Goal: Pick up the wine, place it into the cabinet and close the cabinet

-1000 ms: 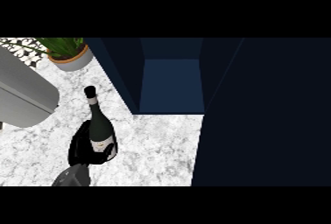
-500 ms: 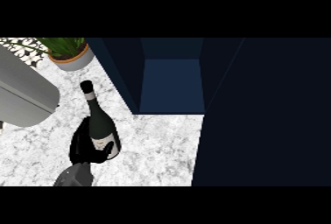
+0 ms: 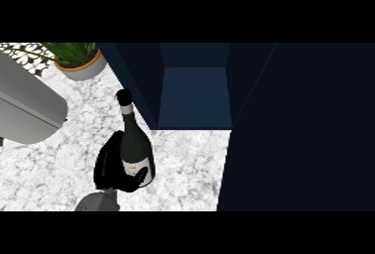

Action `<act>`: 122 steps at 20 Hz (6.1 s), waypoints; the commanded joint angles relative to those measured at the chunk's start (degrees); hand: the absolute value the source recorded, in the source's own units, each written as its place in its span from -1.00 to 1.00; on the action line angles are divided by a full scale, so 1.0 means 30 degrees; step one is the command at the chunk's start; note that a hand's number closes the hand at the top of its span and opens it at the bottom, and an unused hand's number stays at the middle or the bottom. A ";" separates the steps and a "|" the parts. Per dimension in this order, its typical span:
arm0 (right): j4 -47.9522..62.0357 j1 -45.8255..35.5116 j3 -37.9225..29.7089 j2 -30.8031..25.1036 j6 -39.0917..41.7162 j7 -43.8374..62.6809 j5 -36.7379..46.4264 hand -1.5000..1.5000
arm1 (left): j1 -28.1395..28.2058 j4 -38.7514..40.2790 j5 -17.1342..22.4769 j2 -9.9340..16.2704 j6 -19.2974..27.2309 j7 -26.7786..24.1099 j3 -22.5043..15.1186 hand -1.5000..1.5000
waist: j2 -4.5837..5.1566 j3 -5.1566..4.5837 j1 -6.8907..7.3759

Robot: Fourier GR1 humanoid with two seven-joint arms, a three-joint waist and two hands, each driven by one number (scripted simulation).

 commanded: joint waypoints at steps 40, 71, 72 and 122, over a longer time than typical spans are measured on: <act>0.1153 -0.0124 -0.0739 -0.0117 0.0886 -0.1101 -0.1858 -1.00 | -1.0566 0.7925 1.2566 -0.0115 0.9628 -0.4220 -0.9405 1.00 | 0.0159 -0.0026 -0.0543; 0.2771 0.0693 -0.0009 0.0368 0.1492 -0.3991 -0.0673 -1.00 | -1.7916 1.4969 1.4346 -0.0115 0.9575 -0.1361 -0.7367 1.00 | 0.0436 -0.0025 -0.1501; 0.2197 0.0444 -0.0800 -0.0322 0.1865 -0.2923 -0.2149 -1.00 | -1.8410 1.5398 1.4238 -0.0115 0.9598 -0.1108 -0.7317 1.00 | 0.0446 -0.0024 -0.1544; 0.3940 -0.0706 0.0027 0.0287 0.1857 -0.4070 -0.1516 -1.00 | -1.8192 1.3327 1.9517 -0.0115 1.3518 -0.4352 -1.4403 -1.00 | 0.0628 -0.0023 -0.2241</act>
